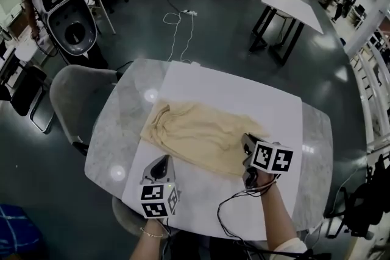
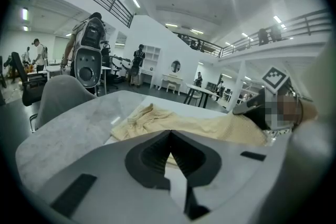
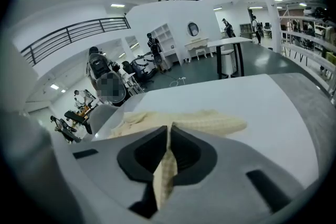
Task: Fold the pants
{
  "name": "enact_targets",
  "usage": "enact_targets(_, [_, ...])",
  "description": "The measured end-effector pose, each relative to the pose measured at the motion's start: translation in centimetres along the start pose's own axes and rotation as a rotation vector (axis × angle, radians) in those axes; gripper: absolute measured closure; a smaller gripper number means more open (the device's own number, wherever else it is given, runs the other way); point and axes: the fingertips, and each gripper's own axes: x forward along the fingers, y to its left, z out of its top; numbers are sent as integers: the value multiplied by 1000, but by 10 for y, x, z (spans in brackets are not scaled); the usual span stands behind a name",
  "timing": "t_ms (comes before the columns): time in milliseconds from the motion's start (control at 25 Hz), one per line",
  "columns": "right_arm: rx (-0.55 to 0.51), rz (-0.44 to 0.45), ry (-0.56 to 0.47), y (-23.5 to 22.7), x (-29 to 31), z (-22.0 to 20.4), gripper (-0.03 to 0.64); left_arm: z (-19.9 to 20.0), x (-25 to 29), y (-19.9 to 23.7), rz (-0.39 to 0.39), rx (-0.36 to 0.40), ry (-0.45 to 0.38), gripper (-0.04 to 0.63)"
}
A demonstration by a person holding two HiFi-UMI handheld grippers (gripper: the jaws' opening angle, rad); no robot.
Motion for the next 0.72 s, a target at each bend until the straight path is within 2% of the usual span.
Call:
enact_targets(320, [-96,97,11,126,53,28,601,14,-23,69,37,-21,-25,594])
enact_targets(560, [-164,158,16,218,124,25,601,12,-40,127,67,-28,-44,595])
enact_targets(720, [-158,228,60,270,180,4,594,3,-46,150,85,-51,-39,595])
